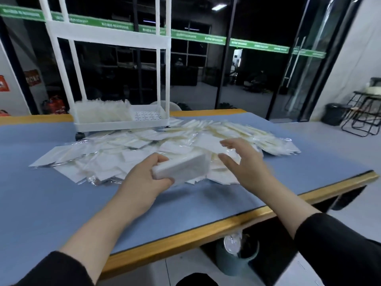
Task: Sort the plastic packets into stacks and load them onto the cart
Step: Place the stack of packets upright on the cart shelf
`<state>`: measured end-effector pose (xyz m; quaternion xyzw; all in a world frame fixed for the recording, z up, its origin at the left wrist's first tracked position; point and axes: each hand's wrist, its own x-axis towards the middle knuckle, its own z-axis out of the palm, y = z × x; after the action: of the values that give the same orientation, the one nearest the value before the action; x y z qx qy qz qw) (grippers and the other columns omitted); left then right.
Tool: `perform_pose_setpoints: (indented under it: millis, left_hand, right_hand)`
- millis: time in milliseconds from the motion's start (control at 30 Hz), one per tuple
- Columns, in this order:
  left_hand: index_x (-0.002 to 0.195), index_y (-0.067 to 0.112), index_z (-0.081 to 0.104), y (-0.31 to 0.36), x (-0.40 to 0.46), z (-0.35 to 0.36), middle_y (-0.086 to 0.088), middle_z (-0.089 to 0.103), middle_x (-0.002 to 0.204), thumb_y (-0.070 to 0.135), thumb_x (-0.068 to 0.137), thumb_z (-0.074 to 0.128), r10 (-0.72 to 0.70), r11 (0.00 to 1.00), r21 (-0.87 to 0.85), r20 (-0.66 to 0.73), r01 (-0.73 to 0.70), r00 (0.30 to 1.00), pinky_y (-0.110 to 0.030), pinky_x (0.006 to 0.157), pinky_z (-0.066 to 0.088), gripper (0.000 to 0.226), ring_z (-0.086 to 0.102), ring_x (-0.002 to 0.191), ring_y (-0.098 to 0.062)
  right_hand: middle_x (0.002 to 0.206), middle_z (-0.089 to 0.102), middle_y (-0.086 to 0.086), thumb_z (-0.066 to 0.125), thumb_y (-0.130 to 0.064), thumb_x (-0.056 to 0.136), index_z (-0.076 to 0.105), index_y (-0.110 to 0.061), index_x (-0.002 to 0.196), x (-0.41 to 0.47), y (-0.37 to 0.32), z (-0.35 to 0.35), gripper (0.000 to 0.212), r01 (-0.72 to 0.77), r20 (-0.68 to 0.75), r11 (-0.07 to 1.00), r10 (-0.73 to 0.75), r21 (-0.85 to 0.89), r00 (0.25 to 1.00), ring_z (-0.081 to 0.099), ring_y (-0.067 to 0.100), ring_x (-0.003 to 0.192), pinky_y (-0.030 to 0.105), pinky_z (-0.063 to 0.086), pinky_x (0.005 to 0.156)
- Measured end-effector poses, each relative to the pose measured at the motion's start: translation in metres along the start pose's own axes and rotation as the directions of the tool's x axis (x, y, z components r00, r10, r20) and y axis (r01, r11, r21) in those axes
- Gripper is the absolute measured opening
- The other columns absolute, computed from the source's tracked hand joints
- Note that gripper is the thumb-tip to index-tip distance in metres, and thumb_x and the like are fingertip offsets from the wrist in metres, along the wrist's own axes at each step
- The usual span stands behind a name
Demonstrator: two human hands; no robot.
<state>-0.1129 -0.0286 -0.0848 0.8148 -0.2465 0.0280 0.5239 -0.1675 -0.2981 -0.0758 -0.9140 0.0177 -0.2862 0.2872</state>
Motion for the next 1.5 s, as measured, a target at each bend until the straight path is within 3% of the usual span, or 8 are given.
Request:
perform_pose_setpoints:
  millis: [167,300,533,700,900,1133,1333,1500]
  left_hand:
    - [0.103,0.037,0.054,-0.008,0.005,0.011,0.004,0.063,0.094,0.01,0.083,0.079,-0.04,0.999,0.016,0.047,0.039,0.998,-0.019,0.053,0.044,0.042,0.052,0.059,-0.001]
    - [0.105,0.04,0.053,-0.011,0.002,0.01,0.011,0.066,0.076,0.011,0.082,0.081,-0.074,0.995,-0.069,0.013,0.075,0.997,-0.021,0.049,0.045,0.047,0.051,0.053,-0.004]
    - [0.107,0.038,0.054,-0.012,0.002,0.009,0.013,0.062,0.062,0.006,0.084,0.077,-0.08,0.992,-0.102,0.003,0.08,0.997,-0.019,0.046,0.041,0.046,0.046,0.048,-0.005]
    - [0.105,0.044,0.054,-0.015,0.004,0.01,-0.012,0.065,0.081,0.008,0.084,0.077,-0.082,0.99,-0.118,0.006,0.082,0.997,-0.024,0.05,0.043,0.048,0.05,0.057,-0.012]
    - [0.105,0.041,0.055,-0.014,0.003,0.009,0.009,0.061,0.071,0.005,0.085,0.076,-0.061,0.988,-0.145,-0.009,0.059,0.998,-0.019,0.048,0.042,0.046,0.049,0.052,-0.005]
    - [0.105,0.043,0.053,-0.014,0.001,0.006,-0.001,0.065,0.09,0.004,0.086,0.072,-0.046,0.986,-0.159,-0.025,0.041,0.999,-0.019,0.053,0.044,0.048,0.053,0.062,-0.007]
    - [0.108,0.033,0.054,-0.011,0.001,0.004,-0.004,0.065,0.094,-0.003,0.084,0.072,-0.051,0.972,-0.231,-0.066,0.034,0.997,-0.014,0.056,0.046,0.047,0.059,0.062,0.001]
    - [0.104,0.044,0.057,-0.013,-0.001,-0.01,-0.003,0.068,0.099,0.026,0.066,0.074,-0.089,0.953,-0.3,-0.104,0.054,0.991,-0.018,0.064,0.048,0.045,0.061,0.077,-0.011]
  right_hand:
    - [0.153,0.036,-0.008,0.073,-0.041,0.088,0.041,-0.03,0.149,0.027,0.029,-0.016,0.069,0.082,0.247,0.954,-0.009,-0.288,0.969,0.034,0.014,0.14,0.022,0.027,0.102]
    - [0.163,0.022,-0.004,0.076,-0.051,0.081,0.024,-0.033,0.156,0.052,0.031,-0.004,0.093,0.122,0.383,0.894,0.059,-0.431,0.922,0.025,0.022,0.147,0.037,0.025,0.116]
    - [0.125,0.058,-0.003,0.051,-0.032,0.097,0.056,-0.027,0.125,0.059,0.031,0.015,0.03,0.172,0.299,0.794,0.013,-0.584,0.954,0.056,0.027,0.109,0.035,0.044,0.076]
    - [0.122,0.068,-0.005,0.052,-0.021,0.099,0.067,-0.025,0.123,0.053,0.035,0.014,0.029,0.168,0.168,0.871,-0.101,-0.461,0.981,0.062,0.025,0.107,0.035,0.049,0.078]
    - [0.11,0.073,-0.002,0.054,-0.023,0.103,0.069,-0.024,0.122,0.053,0.016,-0.004,0.025,0.093,0.045,0.956,-0.084,-0.279,0.995,0.064,0.024,0.102,0.038,0.051,0.083]
    - [0.059,0.048,-0.008,0.05,-0.034,0.104,0.065,-0.032,0.093,0.059,-0.004,-0.025,0.018,-0.027,0.042,0.995,0.031,-0.092,0.999,0.04,0.012,0.053,0.029,0.031,0.052]
    - [0.064,0.053,0.0,0.049,-0.029,0.105,0.064,-0.017,0.089,0.056,-0.019,-0.033,0.025,0.023,-0.174,0.998,-0.031,-0.05,0.984,0.042,0.019,0.059,0.034,0.036,0.056]
    - [0.073,0.063,-0.008,0.05,-0.032,0.103,0.068,-0.025,0.091,0.064,-0.042,-0.046,0.023,0.024,-0.311,0.991,0.019,0.135,0.95,0.047,0.002,0.061,0.024,0.039,0.056]
